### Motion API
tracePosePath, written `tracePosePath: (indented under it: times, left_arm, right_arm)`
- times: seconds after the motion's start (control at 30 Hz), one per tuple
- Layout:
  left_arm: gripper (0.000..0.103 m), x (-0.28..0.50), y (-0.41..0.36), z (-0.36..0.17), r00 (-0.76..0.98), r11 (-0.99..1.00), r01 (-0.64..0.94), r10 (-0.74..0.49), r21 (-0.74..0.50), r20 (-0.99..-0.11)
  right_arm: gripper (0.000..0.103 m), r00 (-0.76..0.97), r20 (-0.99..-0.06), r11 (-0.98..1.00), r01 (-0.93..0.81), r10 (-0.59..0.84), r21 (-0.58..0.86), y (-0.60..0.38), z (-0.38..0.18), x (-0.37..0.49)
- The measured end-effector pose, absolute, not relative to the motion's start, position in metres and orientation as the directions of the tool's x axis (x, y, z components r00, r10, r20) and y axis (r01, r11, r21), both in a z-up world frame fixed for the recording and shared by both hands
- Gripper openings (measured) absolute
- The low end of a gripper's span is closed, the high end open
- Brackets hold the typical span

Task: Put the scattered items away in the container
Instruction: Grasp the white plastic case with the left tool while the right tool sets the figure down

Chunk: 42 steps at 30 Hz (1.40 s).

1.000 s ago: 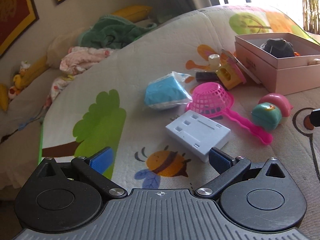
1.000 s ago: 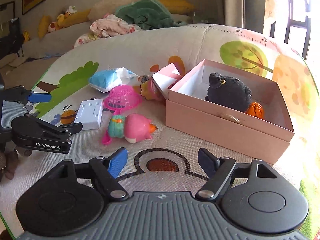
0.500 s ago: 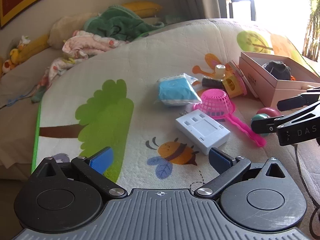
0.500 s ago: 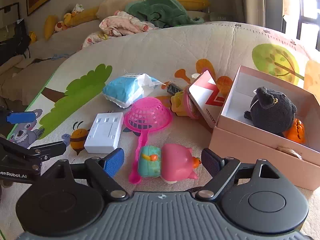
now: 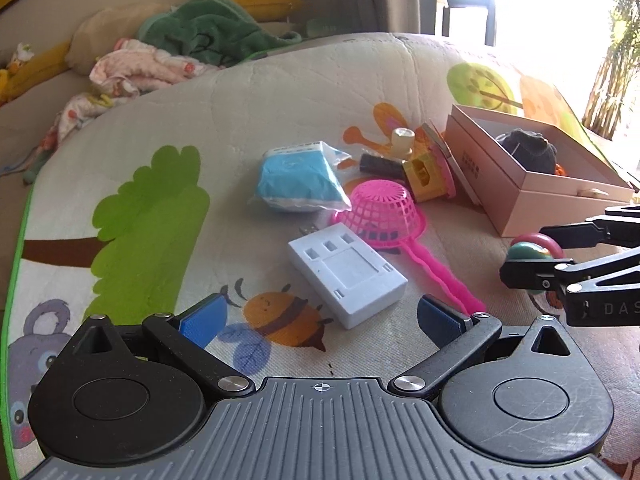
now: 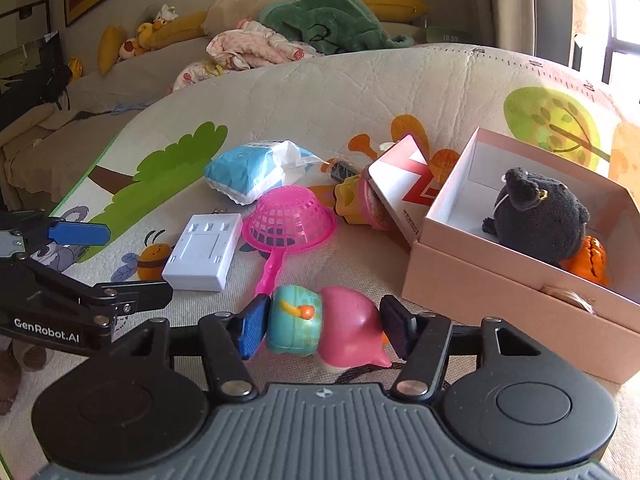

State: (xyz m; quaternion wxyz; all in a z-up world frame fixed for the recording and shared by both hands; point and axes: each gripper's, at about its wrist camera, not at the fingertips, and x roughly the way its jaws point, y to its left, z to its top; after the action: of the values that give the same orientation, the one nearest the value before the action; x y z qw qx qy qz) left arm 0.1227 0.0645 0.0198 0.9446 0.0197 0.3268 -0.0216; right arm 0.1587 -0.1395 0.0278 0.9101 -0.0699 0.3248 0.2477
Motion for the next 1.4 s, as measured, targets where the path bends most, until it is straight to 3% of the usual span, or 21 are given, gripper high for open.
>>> tracePosePath:
  times: [0.37,0.4,0.47,0.63,0.77,1.1,1.2,1.27,1.4]
  left_arm:
    - [0.101,0.171,0.048,0.009,0.761,1.0,-0.01,0.008,0.002,-0.648]
    - [0.098,0.172,0.047,0.008,0.761,1.0,-0.01,0.012,0.006,-0.649]
    - [0.077,0.175,0.045,0.006,0.752,1.0,-0.01,0.019,0.017,-0.659]
    - [0.07,0.173,0.042,0.004,0.752,0.999,0.004,0.026,0.044,-0.658]
    - [0.054,0.163,0.04,0.006,0.76,0.997,0.036,0.013,0.061,-0.65]
    - [0.053,0.083,0.029,0.015,0.732,0.957,0.281,-0.16,0.079,-0.662]
    - [0.058,0.065,0.032,0.016,0.732,0.943,0.302,-0.136,0.14,-0.667]
    - [0.069,0.063,0.037,0.014,0.74,0.942,0.278,-0.084,0.19,-0.667]
    - [0.081,0.065,0.057,0.011,0.741,0.949,0.221,-0.014,0.224,-0.671]
  right_arm:
    - [0.061,0.762,-0.613,0.946,-0.318,0.211,-0.069,-0.23,0.025,0.097]
    - [0.061,0.762,-0.615,0.95,-0.305,0.202,-0.066,-0.235,0.023,0.093]
    - [0.061,0.763,-0.618,0.956,-0.286,0.191,-0.058,-0.241,0.02,0.087]
    - [0.083,0.766,-0.611,0.966,-0.257,0.199,-0.006,-0.249,0.013,0.078]
    - [0.087,0.757,-0.621,0.968,-0.249,0.203,0.013,-0.247,0.008,0.077]
    - [0.102,0.738,-0.641,0.972,-0.229,0.21,0.055,-0.245,-0.002,0.067]
    - [0.103,0.738,-0.64,0.971,-0.233,0.213,0.054,-0.242,-0.003,0.062]
    - [0.103,0.745,-0.636,0.973,-0.228,0.203,0.044,-0.239,-0.004,0.06]
    - [0.103,0.76,-0.627,0.981,-0.192,0.173,0.037,-0.234,-0.007,0.058]
